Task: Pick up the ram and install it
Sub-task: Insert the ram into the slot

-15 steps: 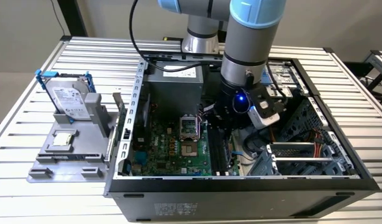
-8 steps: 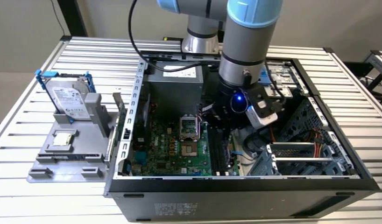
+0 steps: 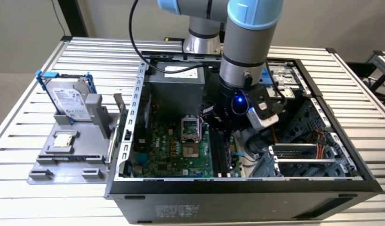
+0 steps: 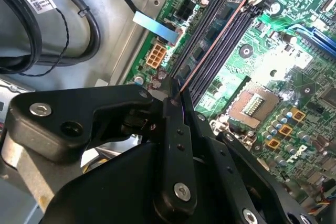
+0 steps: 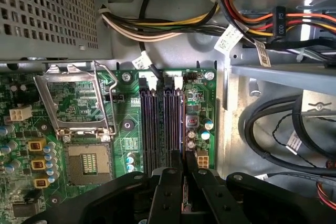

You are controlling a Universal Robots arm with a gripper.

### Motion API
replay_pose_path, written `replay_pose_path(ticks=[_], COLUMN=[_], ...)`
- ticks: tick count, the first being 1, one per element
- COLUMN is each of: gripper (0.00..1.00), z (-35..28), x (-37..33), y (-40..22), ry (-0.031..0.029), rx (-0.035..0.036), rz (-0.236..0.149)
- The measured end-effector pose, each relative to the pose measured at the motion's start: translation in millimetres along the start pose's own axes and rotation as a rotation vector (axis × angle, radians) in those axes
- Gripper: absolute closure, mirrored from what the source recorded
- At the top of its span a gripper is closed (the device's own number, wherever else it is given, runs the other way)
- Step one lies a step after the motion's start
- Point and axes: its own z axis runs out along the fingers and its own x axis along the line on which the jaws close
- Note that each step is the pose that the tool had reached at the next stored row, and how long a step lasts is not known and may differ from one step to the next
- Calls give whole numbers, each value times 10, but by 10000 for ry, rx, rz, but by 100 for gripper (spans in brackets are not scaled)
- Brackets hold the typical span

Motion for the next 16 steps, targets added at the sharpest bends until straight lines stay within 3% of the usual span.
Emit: replay_pose_path(ticks=[10,13,16], gripper=[100,100,100], z=[1,5,10], x=[7,7,7], y=[-10,-24,-28], ry=[-26,-34,-35], rx=[9,-71,-89], rz=[-247,-317,-329])
